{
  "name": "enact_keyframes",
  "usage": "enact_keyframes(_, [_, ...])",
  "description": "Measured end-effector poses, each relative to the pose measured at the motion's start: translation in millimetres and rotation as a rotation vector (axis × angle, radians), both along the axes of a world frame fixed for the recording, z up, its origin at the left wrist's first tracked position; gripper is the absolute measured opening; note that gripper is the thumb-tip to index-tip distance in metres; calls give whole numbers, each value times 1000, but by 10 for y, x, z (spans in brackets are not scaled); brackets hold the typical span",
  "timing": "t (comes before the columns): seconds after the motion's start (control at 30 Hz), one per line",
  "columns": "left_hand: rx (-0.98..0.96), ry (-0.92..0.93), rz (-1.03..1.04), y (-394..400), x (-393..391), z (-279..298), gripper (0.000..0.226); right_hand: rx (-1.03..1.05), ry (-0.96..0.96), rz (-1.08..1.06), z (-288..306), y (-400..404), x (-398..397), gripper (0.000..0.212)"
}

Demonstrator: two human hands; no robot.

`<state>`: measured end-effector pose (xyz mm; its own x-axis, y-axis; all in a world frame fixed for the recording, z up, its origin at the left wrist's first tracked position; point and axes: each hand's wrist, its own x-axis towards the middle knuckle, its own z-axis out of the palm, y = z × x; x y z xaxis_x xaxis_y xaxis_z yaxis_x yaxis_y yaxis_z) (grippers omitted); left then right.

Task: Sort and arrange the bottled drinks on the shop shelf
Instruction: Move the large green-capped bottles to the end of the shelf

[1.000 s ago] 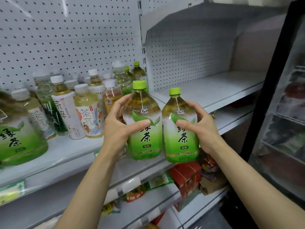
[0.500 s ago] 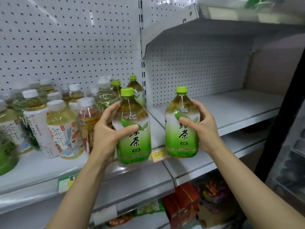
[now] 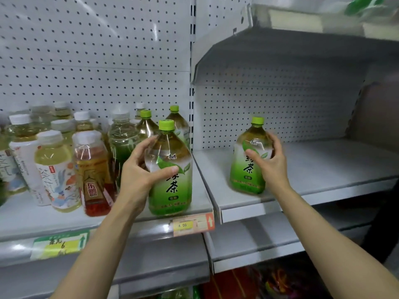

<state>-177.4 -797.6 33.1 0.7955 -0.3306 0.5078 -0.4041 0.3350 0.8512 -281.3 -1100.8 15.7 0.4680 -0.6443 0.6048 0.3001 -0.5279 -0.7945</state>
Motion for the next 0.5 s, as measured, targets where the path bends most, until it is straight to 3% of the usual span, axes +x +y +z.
enact_keyframes(0.2, [21, -9, -29, -269, 11, 34, 85, -198, 99, -29, -39, -142, -32, 84])
enact_keyframes(0.5, [69, 10, -184, -1040, 105, 116, 84, -283, 204, -61, 34, -337, -172, 83])
